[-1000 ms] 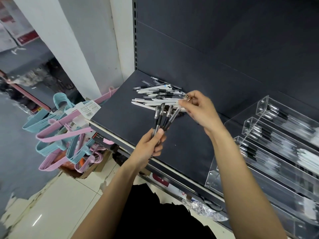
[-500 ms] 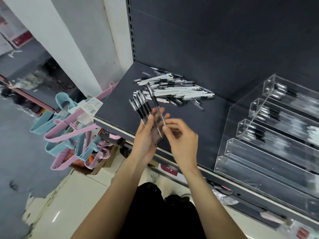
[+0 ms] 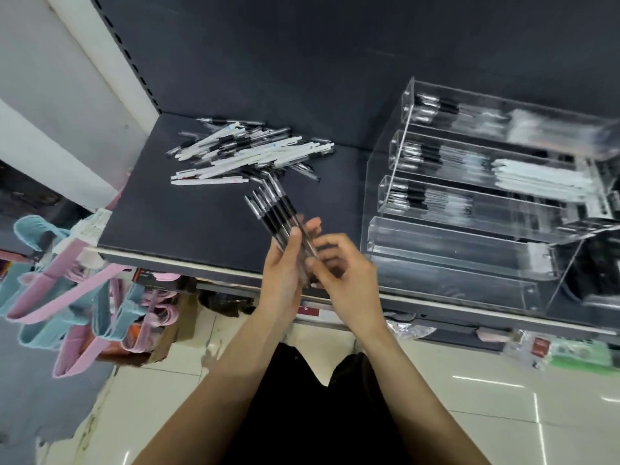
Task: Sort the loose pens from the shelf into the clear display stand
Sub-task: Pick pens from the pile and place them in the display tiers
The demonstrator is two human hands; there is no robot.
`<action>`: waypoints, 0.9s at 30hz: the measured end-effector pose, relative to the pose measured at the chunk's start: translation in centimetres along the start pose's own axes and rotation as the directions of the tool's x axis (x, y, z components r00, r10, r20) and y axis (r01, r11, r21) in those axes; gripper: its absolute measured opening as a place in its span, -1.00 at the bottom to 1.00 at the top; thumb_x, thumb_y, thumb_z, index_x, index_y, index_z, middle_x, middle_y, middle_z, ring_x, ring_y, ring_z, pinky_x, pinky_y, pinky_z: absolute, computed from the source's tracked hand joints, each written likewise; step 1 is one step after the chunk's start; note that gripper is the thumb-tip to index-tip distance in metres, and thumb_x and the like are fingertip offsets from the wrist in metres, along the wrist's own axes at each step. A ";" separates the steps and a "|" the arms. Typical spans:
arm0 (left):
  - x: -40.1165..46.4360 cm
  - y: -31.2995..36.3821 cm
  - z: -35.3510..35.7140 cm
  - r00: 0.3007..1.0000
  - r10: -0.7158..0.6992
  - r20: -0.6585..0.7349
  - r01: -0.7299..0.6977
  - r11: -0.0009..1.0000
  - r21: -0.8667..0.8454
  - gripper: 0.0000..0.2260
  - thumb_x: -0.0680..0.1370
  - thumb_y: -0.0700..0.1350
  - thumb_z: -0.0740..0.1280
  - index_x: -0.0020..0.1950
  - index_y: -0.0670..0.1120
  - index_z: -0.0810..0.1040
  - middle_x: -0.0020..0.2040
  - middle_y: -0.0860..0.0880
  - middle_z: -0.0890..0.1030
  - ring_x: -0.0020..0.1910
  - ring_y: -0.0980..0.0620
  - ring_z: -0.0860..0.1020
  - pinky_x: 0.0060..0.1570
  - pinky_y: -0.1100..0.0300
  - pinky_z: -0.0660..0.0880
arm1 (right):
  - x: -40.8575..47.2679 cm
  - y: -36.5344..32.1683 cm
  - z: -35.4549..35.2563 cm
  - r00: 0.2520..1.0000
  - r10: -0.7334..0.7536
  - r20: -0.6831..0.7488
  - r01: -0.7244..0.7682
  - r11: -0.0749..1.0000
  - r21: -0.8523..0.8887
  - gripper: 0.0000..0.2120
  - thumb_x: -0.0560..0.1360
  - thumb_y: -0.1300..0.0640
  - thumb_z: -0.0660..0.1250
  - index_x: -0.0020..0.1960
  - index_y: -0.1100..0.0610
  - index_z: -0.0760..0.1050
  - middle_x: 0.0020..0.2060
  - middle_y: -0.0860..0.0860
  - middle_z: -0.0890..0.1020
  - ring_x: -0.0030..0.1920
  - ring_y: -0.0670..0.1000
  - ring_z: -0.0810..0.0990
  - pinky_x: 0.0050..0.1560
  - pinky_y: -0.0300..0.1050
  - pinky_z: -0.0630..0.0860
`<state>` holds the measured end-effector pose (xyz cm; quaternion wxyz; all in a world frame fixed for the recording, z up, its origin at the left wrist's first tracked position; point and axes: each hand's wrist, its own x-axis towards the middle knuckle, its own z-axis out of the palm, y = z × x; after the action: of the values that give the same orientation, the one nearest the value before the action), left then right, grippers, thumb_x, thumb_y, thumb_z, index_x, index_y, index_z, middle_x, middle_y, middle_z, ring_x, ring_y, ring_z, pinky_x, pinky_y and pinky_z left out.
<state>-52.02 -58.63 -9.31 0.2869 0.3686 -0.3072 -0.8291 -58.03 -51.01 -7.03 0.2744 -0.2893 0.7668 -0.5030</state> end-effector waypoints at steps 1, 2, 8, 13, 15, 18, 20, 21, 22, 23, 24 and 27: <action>-0.2 -0.8 0.8 1.000 0.002 0.010 -0.002 0.999 0.052 -0.78 0.61 -0.09 0.15 0.18 -0.12 0.50 -0.02 0.01 0.68 0.01 0.07 0.63 -0.09 0.19 0.57 | -0.2 0.3 -1.3 1.000 0.001 -0.007 -0.001 1.000 0.008 -0.81 0.45 0.23 0.41 0.00 0.02 0.51 -0.23 -0.11 0.62 -0.23 -0.12 0.60 -0.18 -0.17 0.59; -0.5 -1.5 1.5 1.000 0.007 0.011 -0.008 0.993 0.119 -0.77 0.58 -0.04 0.19 0.14 -0.09 0.53 -0.03 0.02 0.68 -0.01 0.05 0.63 -0.05 0.14 0.56 | -0.4 0.7 -2.7 1.000 0.001 -0.010 -0.001 1.000 0.014 -0.81 0.44 0.23 0.42 0.00 0.02 0.52 -0.23 -0.12 0.62 -0.23 -0.12 0.60 -0.19 -0.18 0.58; -2.4 -6.3 7.7 1.000 -0.021 -0.018 0.024 0.986 0.162 -0.78 0.62 -0.04 0.17 0.02 -0.12 0.55 -0.18 0.00 0.64 -0.18 0.09 0.61 -0.12 0.24 0.55 | -0.7 3.3 -11.5 0.998 -0.032 0.051 0.035 0.997 -0.065 -0.87 0.46 0.14 0.42 -0.01 0.02 0.54 -0.18 -0.11 0.68 -0.18 -0.18 0.64 -0.11 -0.16 0.59; -2.8 -9.0 10.2 0.993 0.035 -0.112 -0.047 0.993 -0.107 -0.77 0.67 -0.08 0.06 0.01 -0.10 0.49 -0.09 -0.01 0.58 -0.06 0.05 0.59 0.08 0.12 0.50 | 0.3 6.2 -19.6 0.978 -0.206 -0.020 0.189 0.928 -0.321 -0.92 0.50 0.09 0.37 -0.01 0.03 0.55 -0.19 -0.15 0.68 -0.25 -0.19 0.64 -0.21 -0.30 0.55; -3.0 -9.7 10.1 0.983 0.062 -0.171 -0.098 0.973 -0.207 -0.77 0.67 -0.08 0.06 -0.01 -0.08 0.49 -0.11 0.00 0.59 -0.04 0.04 0.61 0.08 0.10 0.55 | 1.2 7.8 -22.3 0.946 -0.324 -0.003 0.276 0.811 -0.516 -0.92 0.51 0.09 0.36 0.00 0.04 0.57 -0.25 -0.14 0.67 -0.36 -0.12 0.62 -0.34 -0.14 0.59; -3.7 -10.5 9.9 0.962 0.096 -0.254 -0.167 0.946 -0.276 -0.78 0.66 -0.08 0.08 0.03 -0.08 0.50 -0.20 0.04 0.59 -0.17 0.10 0.59 -0.07 0.18 0.57 | 2.9 9.3 -23.8 0.932 -0.341 0.123 0.337 0.692 -0.638 -0.91 0.54 0.09 0.32 0.01 0.04 0.55 -0.30 -0.05 0.67 -0.43 -0.04 0.60 -0.46 -0.09 0.55; -4.3 -10.9 10.3 0.949 0.114 -0.295 -0.195 0.945 -0.262 -0.78 0.67 -0.10 0.07 0.08 -0.07 0.50 -0.22 0.04 0.57 -0.24 0.13 0.55 -0.13 0.23 0.56 | 3.8 9.7 -23.6 0.923 -0.312 0.225 0.382 0.669 -0.637 -0.90 0.54 0.13 0.30 0.04 0.06 0.54 -0.24 -0.03 0.69 -0.33 -0.02 0.64 -0.42 -0.17 0.53; -4.6 -11.1 10.6 0.944 0.119 -0.307 -0.201 0.947 -0.251 -0.78 0.67 -0.11 0.07 0.09 -0.07 0.51 -0.22 0.04 0.56 -0.26 0.13 0.54 -0.15 0.24 0.56 | 4.2 9.8 -23.2 0.917 -0.297 0.267 0.399 0.675 -0.620 -0.88 0.55 0.16 0.30 0.06 0.07 0.55 -0.18 -0.03 0.69 -0.25 -0.03 0.66 -0.37 -0.22 0.50; -4.8 -11.3 10.9 0.941 0.121 -0.316 -0.204 0.948 -0.246 -0.77 0.67 -0.13 0.06 0.11 -0.07 0.51 -0.23 0.03 0.55 -0.27 0.13 0.54 -0.16 0.25 0.56 | 4.5 9.8 -22.9 0.913 -0.276 0.301 0.406 0.687 -0.603 -0.86 0.55 0.18 0.28 0.08 0.07 0.55 -0.13 -0.04 0.69 -0.18 -0.04 0.66 -0.33 -0.24 0.47; -5.0 -11.5 11.1 0.941 0.121 -0.316 -0.205 0.946 -0.249 -0.77 0.67 -0.14 0.06 0.12 -0.07 0.51 -0.23 0.03 0.55 -0.28 0.13 0.54 -0.16 0.25 0.56 | 4.8 9.9 -22.5 0.911 -0.248 0.330 0.404 0.699 -0.590 -0.85 0.56 0.20 0.26 0.09 0.06 0.55 -0.08 -0.05 0.68 -0.13 -0.04 0.65 -0.28 -0.23 0.47; -5.1 -11.7 11.2 0.944 0.120 -0.308 -0.203 0.945 -0.257 -0.76 0.67 -0.15 0.06 0.14 -0.08 0.51 -0.23 0.02 0.56 -0.28 0.12 0.55 -0.16 0.25 0.57 | 5.1 9.9 -22.2 0.908 -0.219 0.358 0.400 0.710 -0.579 -0.83 0.57 0.21 0.24 0.09 0.05 0.55 -0.05 -0.06 0.67 -0.09 -0.04 0.64 -0.24 -0.21 0.49; -5.2 -12.3 11.3 0.961 0.104 -0.256 -0.178 0.942 -0.284 -0.76 0.67 -0.17 0.06 0.16 -0.09 0.51 -0.18 -0.01 0.58 -0.23 0.09 0.57 -0.09 0.19 0.59 | 5.9 10.2 -21.6 0.888 -0.139 0.438 0.391 0.730 -0.561 -0.78 0.58 0.23 0.18 0.10 0.06 0.57 0.06 -0.02 0.60 0.00 0.00 0.58 -0.06 -0.09 0.55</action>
<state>-61.10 -43.69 -9.77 0.4340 0.3932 -0.1649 -0.7936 -79.09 -38.71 -9.87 0.2224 -0.5617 0.7750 -0.1855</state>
